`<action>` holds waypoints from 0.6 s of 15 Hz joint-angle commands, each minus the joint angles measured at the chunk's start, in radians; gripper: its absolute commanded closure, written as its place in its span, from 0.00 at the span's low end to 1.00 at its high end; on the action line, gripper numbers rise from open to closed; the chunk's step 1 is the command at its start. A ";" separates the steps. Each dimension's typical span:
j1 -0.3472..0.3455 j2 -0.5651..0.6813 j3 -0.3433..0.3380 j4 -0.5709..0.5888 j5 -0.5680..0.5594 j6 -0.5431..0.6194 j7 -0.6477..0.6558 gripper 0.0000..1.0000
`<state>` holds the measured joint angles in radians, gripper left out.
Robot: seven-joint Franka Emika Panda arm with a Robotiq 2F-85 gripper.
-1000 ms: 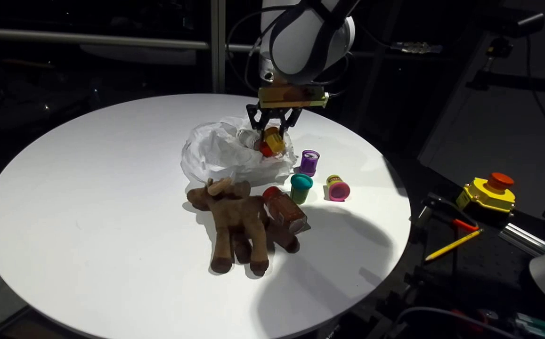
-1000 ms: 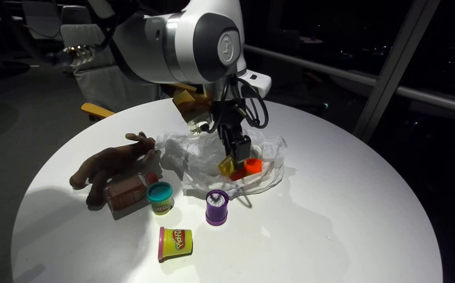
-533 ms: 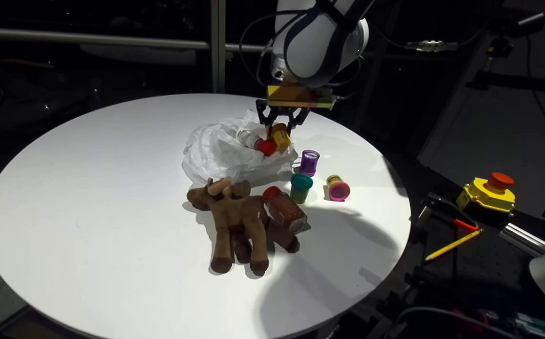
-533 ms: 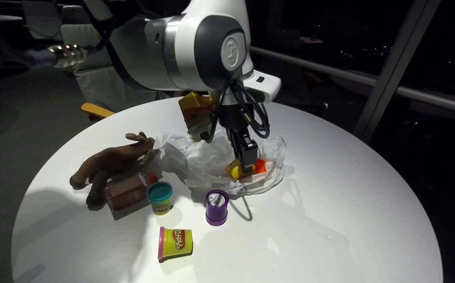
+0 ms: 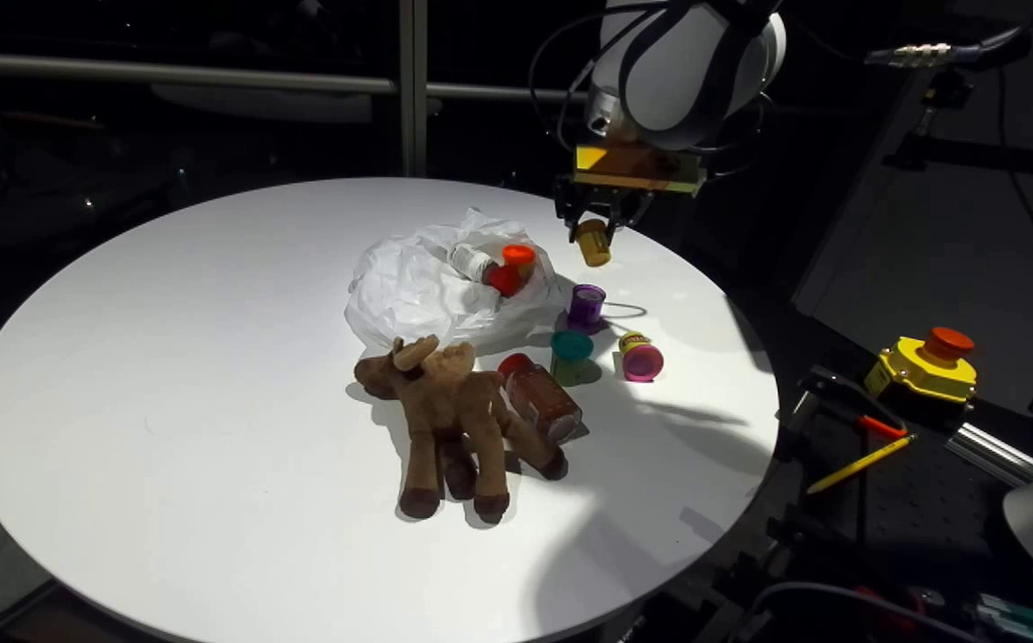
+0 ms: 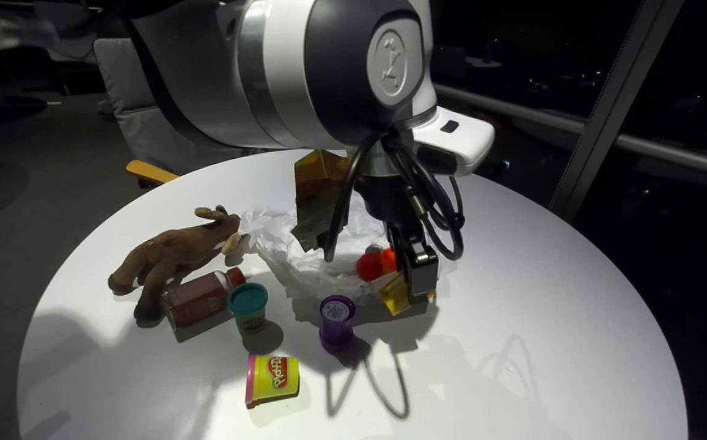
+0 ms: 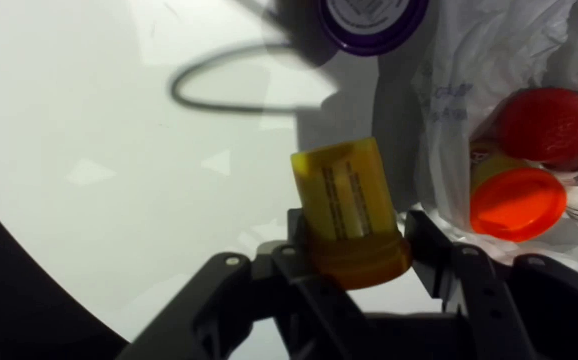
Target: Remove the things from the plastic bag and put them on the table
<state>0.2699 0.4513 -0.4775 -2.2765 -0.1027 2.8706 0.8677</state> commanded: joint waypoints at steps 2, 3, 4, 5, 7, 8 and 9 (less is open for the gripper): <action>-0.102 0.065 0.077 0.027 0.054 0.043 -0.017 0.73; -0.123 0.091 0.096 0.042 0.071 0.051 -0.021 0.73; -0.147 0.116 0.120 0.059 0.095 0.055 -0.026 0.73; -0.164 0.132 0.137 0.070 0.114 0.057 -0.032 0.73; -0.161 0.138 0.129 0.077 0.128 0.070 -0.027 0.22; -0.145 0.124 0.113 0.068 0.125 0.078 -0.023 0.17; -0.114 0.097 0.083 0.050 0.118 0.093 -0.011 0.08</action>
<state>0.1208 0.5878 -0.3596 -2.2191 -0.0029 2.9289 0.8600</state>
